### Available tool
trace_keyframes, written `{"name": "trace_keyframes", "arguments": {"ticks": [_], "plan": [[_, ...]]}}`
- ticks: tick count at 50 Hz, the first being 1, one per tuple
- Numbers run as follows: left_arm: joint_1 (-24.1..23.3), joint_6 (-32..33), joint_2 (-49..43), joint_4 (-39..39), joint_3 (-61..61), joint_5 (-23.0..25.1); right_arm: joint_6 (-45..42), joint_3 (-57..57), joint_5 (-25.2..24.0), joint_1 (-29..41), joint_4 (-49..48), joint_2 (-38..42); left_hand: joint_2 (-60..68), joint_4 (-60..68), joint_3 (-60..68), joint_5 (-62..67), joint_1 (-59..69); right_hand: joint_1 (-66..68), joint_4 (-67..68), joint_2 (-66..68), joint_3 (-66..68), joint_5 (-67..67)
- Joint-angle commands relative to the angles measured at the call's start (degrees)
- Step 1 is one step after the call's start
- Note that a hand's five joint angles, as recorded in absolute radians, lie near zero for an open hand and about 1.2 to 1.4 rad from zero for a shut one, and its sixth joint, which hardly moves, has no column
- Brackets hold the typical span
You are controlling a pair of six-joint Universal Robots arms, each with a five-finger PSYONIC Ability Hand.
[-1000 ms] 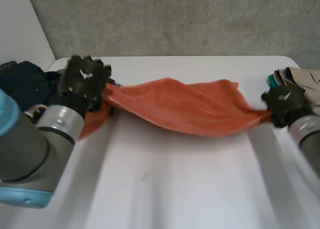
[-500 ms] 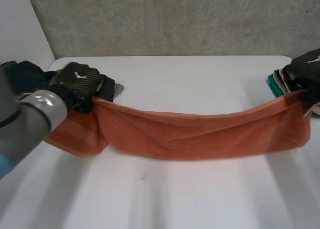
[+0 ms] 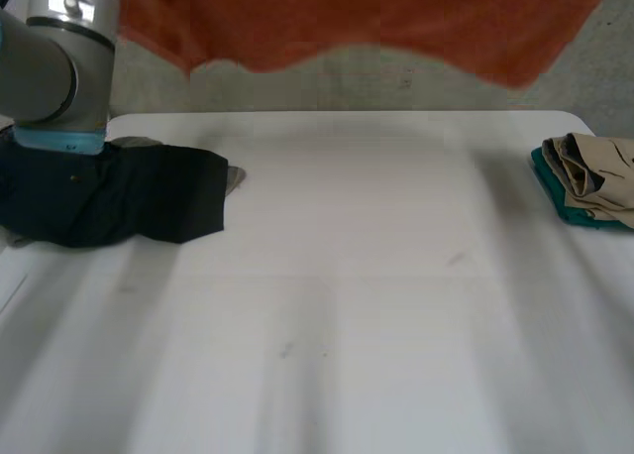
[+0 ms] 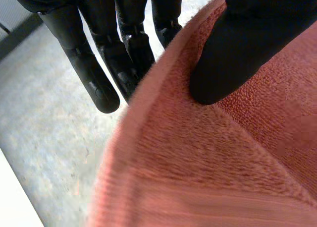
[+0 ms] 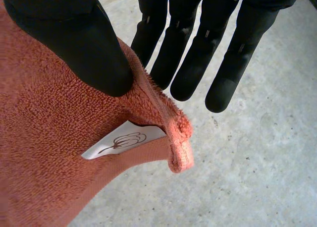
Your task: Fold the laundry.
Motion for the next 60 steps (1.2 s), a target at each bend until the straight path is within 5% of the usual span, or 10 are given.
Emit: {"name": "trace_keyframes", "arguments": {"ticks": [1,17,20,27,43,52,57,60], "plan": [[1.24,0.17,5.3,-5.19,-15.64,0.36,-0.3,6.36,-2.42,-0.43,12.71,1.37,11.23,10.95,11.54,14.18,13.38,17.04,11.39,12.67,11.73,13.67],[0.8,5.17,0.57,-5.55,-47.65,2.47,-1.0,32.04,-7.43,-0.69,17.39,6.92,11.23,10.95,11.54,14.18,13.38,17.04,11.39,12.67,11.73,13.67],[1.94,8.51,-0.58,-5.46,-48.44,2.64,-1.35,33.88,-8.66,-0.96,17.22,6.74,-24.94,-25.22,-24.63,-21.99,-22.78,17.04,11.39,12.67,11.73,13.67],[6.51,8.96,-0.32,-6.07,-48.0,2.82,-1.53,34.59,-9.28,-3.5,17.22,6.39,-39.04,-39.32,-38.73,-36.09,-36.89,17.04,11.39,12.67,11.73,13.67],[13.8,-1.32,1.88,-7.3,-49.94,14.76,-1.35,34.77,-9.37,-4.39,17.83,6.21,-34.85,-35.13,-34.54,-31.9,-32.7,17.04,11.39,12.67,11.73,13.67],[13.98,-1.15,-0.75,-8.01,-47.65,15.21,-1.09,34.86,-9.37,-4.3,17.83,6.3,-27.11,-27.39,-26.8,-24.16,-24.96,17.04,11.39,12.67,11.73,13.67],[13.98,-1.06,-2.25,-9.41,-46.16,14.86,-1.53,34.77,-8.76,-4.47,17.92,6.21,11.17,10.89,11.48,14.12,13.32,17.04,11.39,12.67,11.73,13.67],[13.72,-0.97,-1.03,-10.73,-47.03,13.37,-2.05,34.77,-8.49,-4.47,18.71,5.78,11.23,10.95,11.54,14.18,13.38,17.04,11.39,12.67,11.73,13.67]]}}
